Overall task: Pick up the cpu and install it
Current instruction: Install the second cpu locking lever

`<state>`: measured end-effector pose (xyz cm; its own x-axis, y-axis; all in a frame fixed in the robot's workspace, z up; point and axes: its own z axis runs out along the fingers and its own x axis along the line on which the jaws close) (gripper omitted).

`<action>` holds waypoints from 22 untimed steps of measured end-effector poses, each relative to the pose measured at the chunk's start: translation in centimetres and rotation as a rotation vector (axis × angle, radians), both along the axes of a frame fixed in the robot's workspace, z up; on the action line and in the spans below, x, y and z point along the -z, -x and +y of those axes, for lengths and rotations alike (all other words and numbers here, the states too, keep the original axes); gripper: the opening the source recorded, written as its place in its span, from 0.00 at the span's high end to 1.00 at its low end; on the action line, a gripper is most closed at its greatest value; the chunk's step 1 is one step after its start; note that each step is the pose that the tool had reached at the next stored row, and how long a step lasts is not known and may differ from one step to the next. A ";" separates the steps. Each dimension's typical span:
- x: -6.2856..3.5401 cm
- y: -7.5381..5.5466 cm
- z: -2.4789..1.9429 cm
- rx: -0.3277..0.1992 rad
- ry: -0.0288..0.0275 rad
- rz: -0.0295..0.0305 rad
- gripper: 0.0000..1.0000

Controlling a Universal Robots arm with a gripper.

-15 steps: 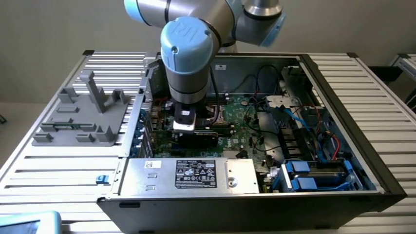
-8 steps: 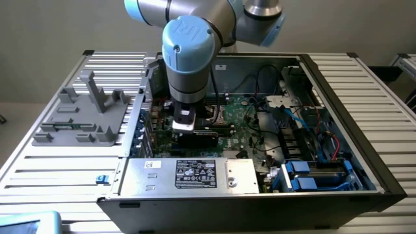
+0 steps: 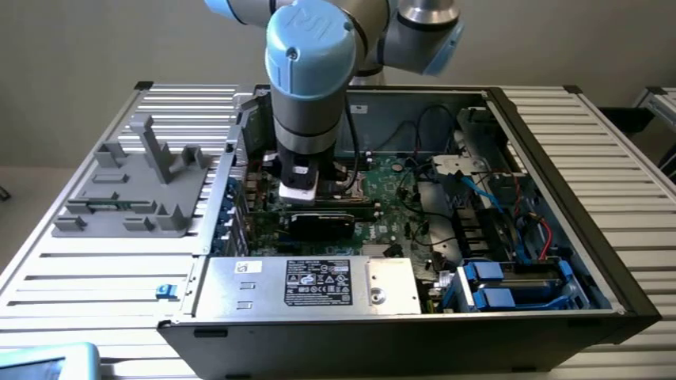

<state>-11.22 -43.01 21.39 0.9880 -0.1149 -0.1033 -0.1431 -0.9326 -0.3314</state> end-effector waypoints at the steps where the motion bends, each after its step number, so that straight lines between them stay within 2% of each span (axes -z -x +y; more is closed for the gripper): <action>1: -0.39 -0.1 0.00 0.000 0.0003 0.0009 0.89; 10: -4.18 -1.1 0.00 0.000 0.0029 0.0016 0.89; 14: -5.66 -1.5 0.10 0.000 0.0117 0.0017 0.89; 15: -5.86 -1.5 0.22 0.000 0.0167 0.0015 0.89; 16: -5.98 -1.5 0.41 0.000 0.0252 0.0007 0.89; 17: -6.06 -1.5 0.60 0.000 0.0359 0.0000 0.89; 18: -6.10 -1.5 0.80 0.000 0.0483 -0.0009 0.89; 21: -6.18 -1.5 1.36 0.000 0.0914 -0.0033 0.89; 22: -6.21 -1.5 1.54 0.000 0.1040 -0.0044 0.89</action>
<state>-9.69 -41.46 27.60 0.9884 -0.1249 -0.0864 -0.1419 -0.9620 -0.2335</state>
